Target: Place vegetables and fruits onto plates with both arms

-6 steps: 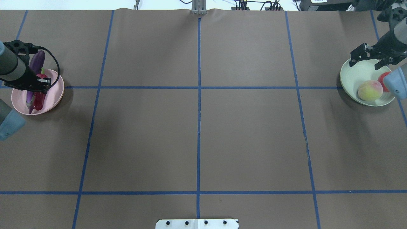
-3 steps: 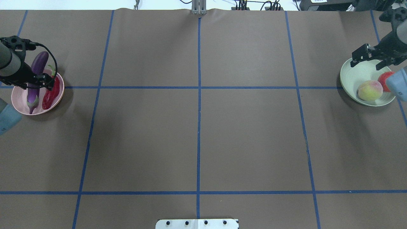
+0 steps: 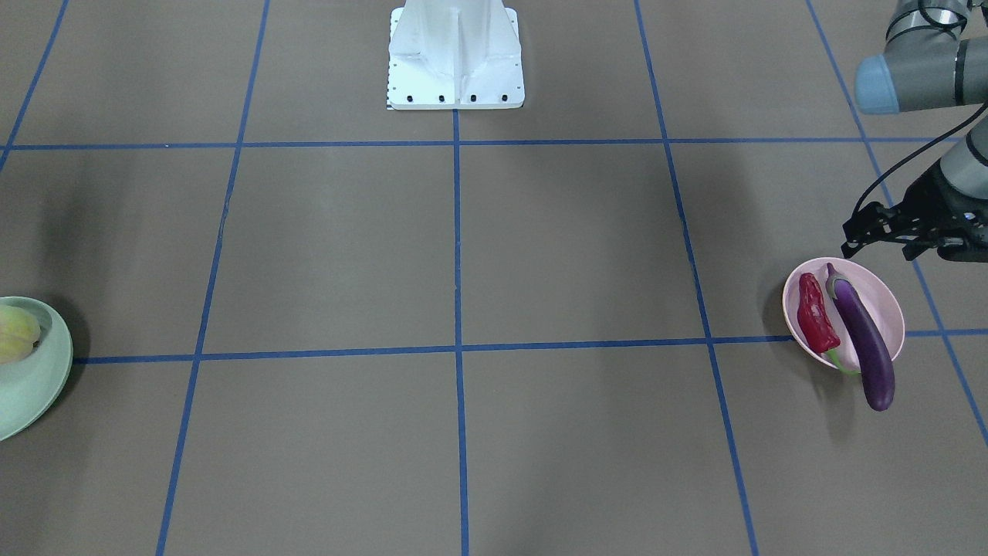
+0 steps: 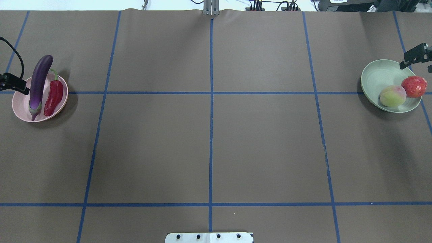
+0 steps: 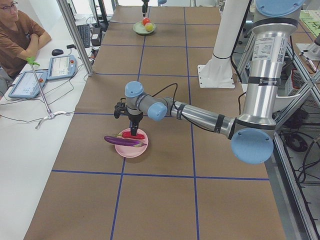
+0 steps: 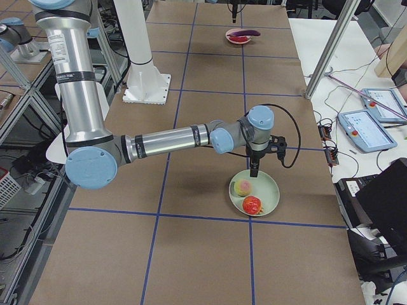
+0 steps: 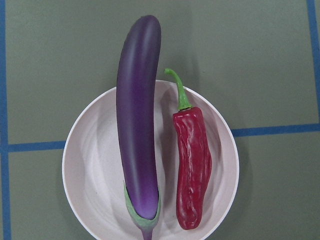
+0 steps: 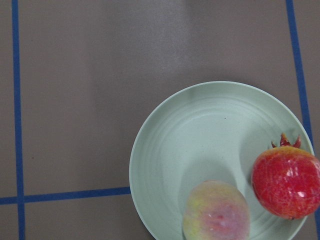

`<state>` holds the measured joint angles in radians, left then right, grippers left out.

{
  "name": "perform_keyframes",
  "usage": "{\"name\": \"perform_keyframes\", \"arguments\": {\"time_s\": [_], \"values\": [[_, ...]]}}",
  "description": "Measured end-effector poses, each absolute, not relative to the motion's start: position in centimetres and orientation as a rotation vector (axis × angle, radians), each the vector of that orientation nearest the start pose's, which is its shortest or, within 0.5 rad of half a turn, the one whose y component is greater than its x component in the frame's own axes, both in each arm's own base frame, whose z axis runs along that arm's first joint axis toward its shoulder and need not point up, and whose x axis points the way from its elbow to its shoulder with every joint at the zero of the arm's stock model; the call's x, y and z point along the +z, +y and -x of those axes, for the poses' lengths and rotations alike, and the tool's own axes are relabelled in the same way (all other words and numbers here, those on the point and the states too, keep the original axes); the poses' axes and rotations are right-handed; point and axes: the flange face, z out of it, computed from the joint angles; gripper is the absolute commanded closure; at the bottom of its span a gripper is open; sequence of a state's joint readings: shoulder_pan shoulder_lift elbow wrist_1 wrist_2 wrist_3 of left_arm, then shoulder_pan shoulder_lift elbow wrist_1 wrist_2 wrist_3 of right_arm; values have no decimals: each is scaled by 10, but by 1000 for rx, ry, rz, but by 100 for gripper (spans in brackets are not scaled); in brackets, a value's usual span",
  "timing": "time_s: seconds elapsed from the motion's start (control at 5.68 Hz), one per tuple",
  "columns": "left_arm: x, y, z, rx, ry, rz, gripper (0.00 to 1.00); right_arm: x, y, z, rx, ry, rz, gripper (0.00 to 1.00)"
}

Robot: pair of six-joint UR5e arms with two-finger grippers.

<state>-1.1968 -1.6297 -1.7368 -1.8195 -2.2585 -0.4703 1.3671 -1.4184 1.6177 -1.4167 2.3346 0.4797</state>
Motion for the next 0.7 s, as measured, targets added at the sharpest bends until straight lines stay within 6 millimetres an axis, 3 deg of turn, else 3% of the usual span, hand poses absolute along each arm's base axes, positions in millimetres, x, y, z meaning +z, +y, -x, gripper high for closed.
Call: {"name": "perform_keyframes", "arguments": {"time_s": [0.35, 0.53, 0.7], "values": [[552, -516, -78, 150, 772, -189, 0, 555, -556, -15, 46, -798, -33, 0], [564, -517, -62, 156, 764, -186, 0, 569, -541, -36, 11, -794, -16, 0], [566, -518, -59, 146, 766, -159, 0, 578, -520, -43, -7, -805, -8, 0]]}}
